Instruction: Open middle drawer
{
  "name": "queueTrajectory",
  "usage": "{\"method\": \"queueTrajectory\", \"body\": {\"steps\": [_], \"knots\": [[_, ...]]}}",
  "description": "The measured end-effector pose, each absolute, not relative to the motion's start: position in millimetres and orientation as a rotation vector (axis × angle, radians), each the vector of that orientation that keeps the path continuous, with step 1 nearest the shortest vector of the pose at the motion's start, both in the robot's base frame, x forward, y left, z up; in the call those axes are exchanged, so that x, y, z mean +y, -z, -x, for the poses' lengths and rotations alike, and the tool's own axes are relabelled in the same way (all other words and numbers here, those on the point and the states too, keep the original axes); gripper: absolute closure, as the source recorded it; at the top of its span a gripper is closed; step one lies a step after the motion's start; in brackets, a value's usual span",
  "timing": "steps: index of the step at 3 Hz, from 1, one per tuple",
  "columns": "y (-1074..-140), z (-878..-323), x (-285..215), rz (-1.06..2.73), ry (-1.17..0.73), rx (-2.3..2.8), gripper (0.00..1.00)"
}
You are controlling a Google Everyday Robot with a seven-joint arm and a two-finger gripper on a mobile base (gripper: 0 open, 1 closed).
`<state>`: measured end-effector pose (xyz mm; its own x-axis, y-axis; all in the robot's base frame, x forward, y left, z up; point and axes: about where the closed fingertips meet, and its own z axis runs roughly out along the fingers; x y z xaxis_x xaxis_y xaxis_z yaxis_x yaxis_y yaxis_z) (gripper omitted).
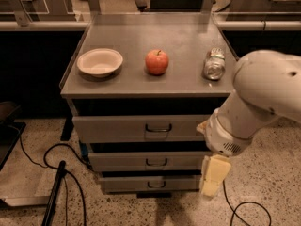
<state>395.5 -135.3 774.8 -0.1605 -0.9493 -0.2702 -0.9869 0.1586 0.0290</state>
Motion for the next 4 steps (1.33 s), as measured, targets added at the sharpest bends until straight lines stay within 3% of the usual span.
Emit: {"method": "queueTrajectory", "body": {"steps": [4], "knots": [[-680.0, -393.5, -115.0, 1.92, -0.42, 2.225, 0.0]]}}
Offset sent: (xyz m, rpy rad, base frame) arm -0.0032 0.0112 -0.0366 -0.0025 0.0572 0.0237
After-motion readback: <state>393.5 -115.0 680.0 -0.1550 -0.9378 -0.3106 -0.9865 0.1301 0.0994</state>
